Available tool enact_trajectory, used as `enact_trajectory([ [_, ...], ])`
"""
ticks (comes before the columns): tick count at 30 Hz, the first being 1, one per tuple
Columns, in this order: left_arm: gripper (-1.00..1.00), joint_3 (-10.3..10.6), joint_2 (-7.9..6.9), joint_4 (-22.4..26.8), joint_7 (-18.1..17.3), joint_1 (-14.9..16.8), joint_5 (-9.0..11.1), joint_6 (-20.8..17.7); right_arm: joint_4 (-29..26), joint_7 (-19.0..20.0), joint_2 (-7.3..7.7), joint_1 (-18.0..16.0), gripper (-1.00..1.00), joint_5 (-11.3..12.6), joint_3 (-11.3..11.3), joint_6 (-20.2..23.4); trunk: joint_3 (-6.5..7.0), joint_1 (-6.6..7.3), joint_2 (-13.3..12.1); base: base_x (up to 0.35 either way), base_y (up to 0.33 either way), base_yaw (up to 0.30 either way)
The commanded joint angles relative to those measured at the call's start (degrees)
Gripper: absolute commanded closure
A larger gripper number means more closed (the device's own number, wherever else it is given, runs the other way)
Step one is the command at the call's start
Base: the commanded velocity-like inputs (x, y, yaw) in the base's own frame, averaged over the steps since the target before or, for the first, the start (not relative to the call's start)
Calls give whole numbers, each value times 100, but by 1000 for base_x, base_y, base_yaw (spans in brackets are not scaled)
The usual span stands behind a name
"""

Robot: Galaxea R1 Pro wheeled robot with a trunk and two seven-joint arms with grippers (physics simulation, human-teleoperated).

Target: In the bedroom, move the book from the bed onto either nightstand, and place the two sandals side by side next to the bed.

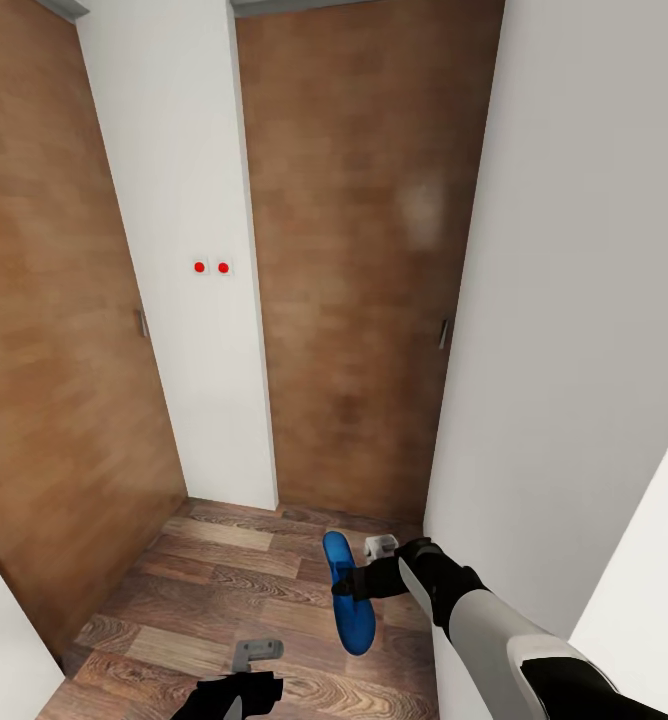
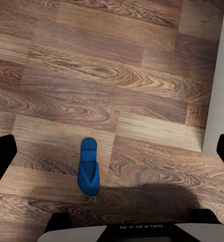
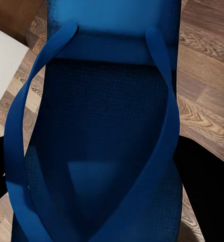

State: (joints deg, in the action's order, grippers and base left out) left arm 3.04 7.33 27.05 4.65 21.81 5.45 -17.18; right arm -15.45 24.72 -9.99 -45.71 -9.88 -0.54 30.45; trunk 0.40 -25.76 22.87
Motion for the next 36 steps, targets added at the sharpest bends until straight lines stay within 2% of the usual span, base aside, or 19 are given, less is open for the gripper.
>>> enact_trajectory([
  [1, -100, 33, -3, 11, 44, -1, 56, -30, -11, 33, -1, 1, 100, -55, -8, 23, -3, -2, 4, 0, 0, 0],
  [21, -100, 21, 3, -20, 41, 1, 35, -92, -11, 33, -1, 1, 100, -53, -13, 14, -3, -2, 4, 0, 0, 0],
  [27, -100, 16, 23, -354, 46, 10, 47, -102, -11, 33, -1, 1, 100, -54, -15, 14, -3, -2, 4, 0, 0, 0],
  [36, -100, 20, 14, -530, 100, 16, 266, -70, -11, 33, -1, 1, 100, -58, -14, 14, -3, -2, 4, 0, 0, 0],
])
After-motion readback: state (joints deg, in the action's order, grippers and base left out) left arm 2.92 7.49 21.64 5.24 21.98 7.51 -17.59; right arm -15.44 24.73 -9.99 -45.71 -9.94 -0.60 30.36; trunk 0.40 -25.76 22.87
